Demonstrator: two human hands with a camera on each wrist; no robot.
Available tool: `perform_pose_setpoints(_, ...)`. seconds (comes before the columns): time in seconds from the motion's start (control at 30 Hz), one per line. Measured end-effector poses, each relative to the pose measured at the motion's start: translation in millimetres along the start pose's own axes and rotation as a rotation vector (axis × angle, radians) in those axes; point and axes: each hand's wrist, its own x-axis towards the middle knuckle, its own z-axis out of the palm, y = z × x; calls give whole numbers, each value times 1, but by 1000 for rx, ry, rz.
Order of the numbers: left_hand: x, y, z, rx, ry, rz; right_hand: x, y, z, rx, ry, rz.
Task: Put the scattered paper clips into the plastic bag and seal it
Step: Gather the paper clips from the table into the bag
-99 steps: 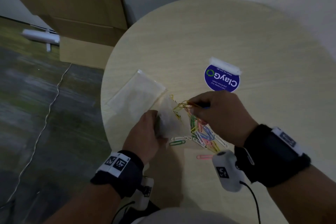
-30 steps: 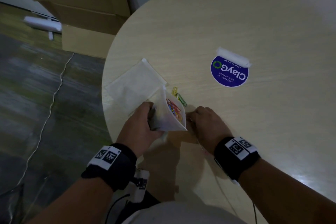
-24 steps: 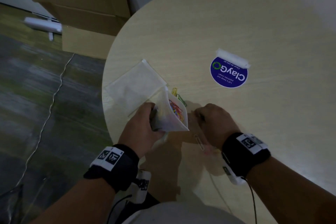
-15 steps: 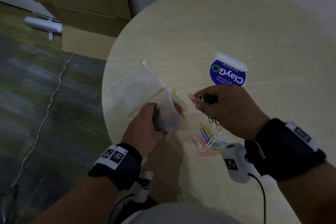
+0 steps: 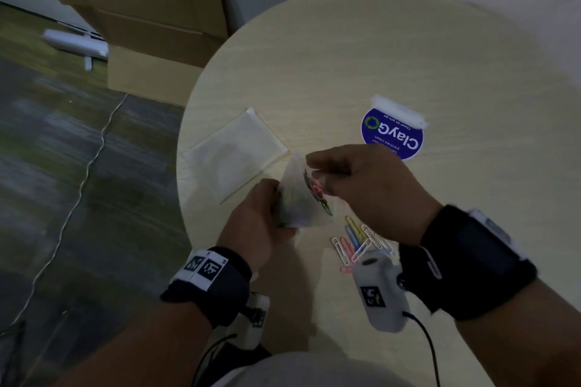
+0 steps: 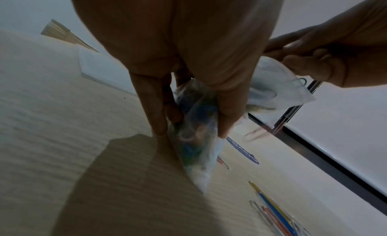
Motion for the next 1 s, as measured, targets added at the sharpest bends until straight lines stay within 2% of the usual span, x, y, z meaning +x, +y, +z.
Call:
perform_pose_setpoints(0.07,-1,1,-1,5,-7,-2,-3,6,-4,280,84,79)
perform_pose_setpoints(0.1,0,1,-1,22,-4,-4,-4,10,-4,288,159,99)
perform_pose_setpoints(0.17,0,2,-2,40,-5,-14,-4,20,0,117,226,129)
perform_pose_setpoints(0.23,0,2,-3,33,-26,-29,-4,28,9,-70,115,152)
perform_pose_setpoints(0.3,-2,3,-5,34,-40,-28,-4,33,19,-138,26,120)
perform_pose_setpoints(0.4,-10,8,-16,70,-19,-14,-5,36,27,-45,92,82)
perform_pose_setpoints(0.47,-16,13,-27,52,47,65,-7,35,31,22,124,81)
perform_pose_setpoints(0.57,-20,28,-36,-40,142,201,-10,35,37,30,96,108)
perform_pose_setpoints(0.7,-5,45,-29,99,81,79,-10,36,37,141,73,142)
perform_pose_setpoints(0.87,3,42,-36,-30,-2,-37,-10,36,38,270,14,192)
perform_pose_setpoints(1.0,-9,47,-57,-154,41,-25,-12,35,37,97,46,99)
